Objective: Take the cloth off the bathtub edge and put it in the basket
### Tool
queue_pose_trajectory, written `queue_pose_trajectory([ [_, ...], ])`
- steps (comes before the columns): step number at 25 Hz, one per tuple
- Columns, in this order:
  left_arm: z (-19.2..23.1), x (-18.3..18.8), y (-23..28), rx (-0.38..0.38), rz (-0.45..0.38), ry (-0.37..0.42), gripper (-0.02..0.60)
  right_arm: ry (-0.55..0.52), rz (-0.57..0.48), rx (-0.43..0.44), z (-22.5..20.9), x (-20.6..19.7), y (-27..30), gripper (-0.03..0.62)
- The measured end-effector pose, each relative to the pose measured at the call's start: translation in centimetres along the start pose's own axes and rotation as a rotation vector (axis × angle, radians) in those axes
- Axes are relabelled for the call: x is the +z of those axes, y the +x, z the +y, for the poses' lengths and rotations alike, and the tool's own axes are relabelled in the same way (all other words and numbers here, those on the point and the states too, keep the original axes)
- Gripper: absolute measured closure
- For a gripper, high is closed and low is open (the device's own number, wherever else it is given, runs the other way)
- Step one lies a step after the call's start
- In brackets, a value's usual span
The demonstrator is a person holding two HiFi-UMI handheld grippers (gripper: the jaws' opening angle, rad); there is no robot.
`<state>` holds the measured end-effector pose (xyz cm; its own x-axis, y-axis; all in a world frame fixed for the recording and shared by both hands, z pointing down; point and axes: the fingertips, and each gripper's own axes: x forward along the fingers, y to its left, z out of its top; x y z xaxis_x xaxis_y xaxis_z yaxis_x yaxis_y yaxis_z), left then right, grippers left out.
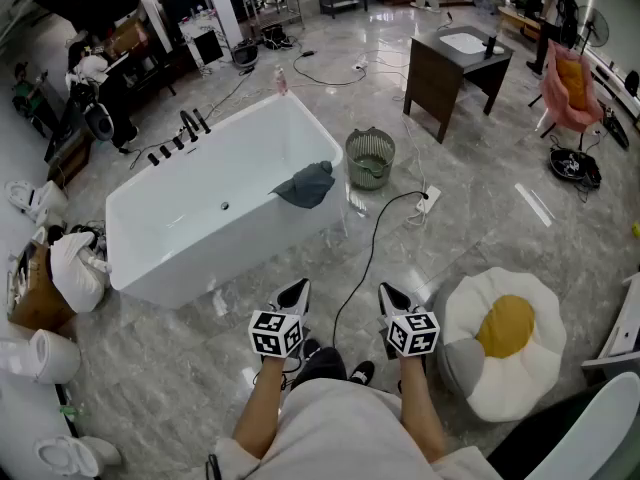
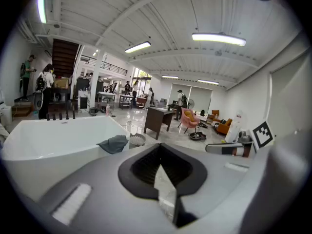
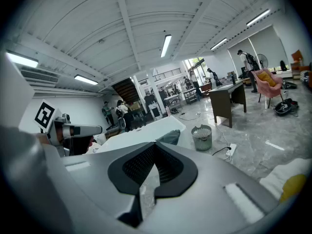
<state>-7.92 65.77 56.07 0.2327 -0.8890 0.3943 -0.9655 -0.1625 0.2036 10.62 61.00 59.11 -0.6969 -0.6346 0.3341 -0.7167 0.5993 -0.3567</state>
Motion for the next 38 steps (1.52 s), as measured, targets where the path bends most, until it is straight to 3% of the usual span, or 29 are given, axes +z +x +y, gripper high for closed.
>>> queue_pose_trajectory([
  [10, 0.9, -1.3, 0.6, 0.071, 0.033, -0.048, 0.525, -0.027, 0.017, -0.022, -1.4, -0.7, -0.8, 0.593],
  [15, 2.2, -1.0, 1.9, 0.091, 0.033, -0.094, 0.525, 0.081, -0.04, 0.006, -2.0, 0.4, -0.1, 0.594],
  [20, 3.6, -0.5, 5.2, 0.066, 0.032, -0.091, 0.525, 0.035, 0.034, 0.036, -2.4, 0.3, 2.5, 0.594],
  [24, 6.1, 1.1, 9.1, 0.051, 0.029, -0.095, 0.525, 0.023, 0.054, 0.032, -3.1, 1.4, 6.0, 0.594],
  [29, 9.2, 3.8, 13.7, 0.015, 0.049, -0.169, 0.525, 0.041, 0.123, 0.021, -3.7, 3.5, 11.1, 0.592],
  [38, 17.9, 8.0, 20.9, -0.007, 0.057, -0.195, 0.525, 0.015, 0.216, 0.102, -2.0, 6.7, 23.2, 0.594],
])
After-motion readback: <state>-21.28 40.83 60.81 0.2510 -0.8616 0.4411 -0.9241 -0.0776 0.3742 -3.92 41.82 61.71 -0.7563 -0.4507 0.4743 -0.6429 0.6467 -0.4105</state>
